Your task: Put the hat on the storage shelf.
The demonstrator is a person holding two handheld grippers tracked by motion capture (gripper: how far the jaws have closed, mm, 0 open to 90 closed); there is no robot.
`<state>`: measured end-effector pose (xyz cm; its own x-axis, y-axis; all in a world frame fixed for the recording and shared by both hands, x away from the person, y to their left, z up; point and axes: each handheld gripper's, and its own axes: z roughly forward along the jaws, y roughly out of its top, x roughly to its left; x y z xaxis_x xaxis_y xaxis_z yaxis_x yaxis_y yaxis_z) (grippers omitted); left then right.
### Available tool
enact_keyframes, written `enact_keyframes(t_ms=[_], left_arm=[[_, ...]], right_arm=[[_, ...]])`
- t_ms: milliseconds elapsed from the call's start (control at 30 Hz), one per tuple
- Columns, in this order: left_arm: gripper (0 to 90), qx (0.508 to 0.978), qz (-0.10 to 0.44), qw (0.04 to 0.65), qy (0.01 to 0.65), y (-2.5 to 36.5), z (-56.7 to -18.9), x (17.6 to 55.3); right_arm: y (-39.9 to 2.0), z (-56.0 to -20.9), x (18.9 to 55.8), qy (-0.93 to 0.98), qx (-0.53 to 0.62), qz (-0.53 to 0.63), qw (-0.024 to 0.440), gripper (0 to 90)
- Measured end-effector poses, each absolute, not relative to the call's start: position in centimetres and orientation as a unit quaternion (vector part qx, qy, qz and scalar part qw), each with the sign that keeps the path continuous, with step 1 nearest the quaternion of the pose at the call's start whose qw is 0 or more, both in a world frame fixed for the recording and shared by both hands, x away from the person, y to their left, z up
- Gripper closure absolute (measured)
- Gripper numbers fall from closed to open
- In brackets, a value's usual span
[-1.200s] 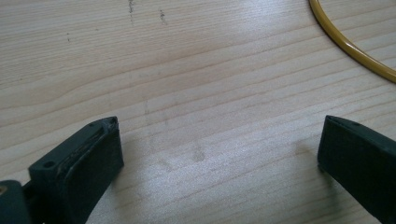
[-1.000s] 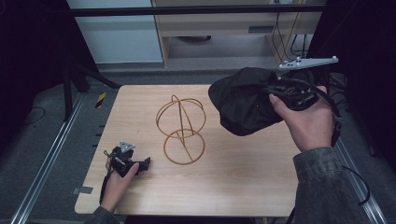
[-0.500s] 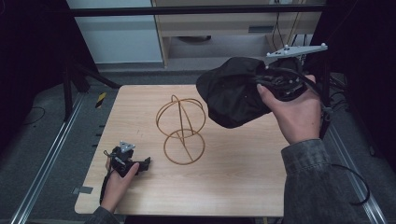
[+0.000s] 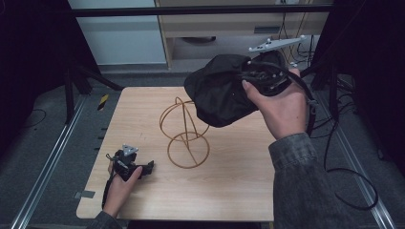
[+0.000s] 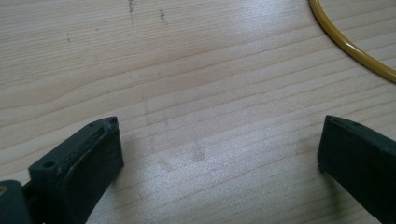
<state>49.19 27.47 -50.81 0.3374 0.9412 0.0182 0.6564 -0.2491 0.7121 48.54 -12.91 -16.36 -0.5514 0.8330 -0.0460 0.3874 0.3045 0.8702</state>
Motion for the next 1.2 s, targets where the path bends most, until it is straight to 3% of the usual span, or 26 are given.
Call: enact_keyframes(t_ms=[1200], left_arm=[[0.0,0.759,0.227,0.31,0.526,27.5,-50.8,49.2]], right_arm=[[-6.7,-17.4,50.2,0.791,0.366,0.444,0.211,87.2]])
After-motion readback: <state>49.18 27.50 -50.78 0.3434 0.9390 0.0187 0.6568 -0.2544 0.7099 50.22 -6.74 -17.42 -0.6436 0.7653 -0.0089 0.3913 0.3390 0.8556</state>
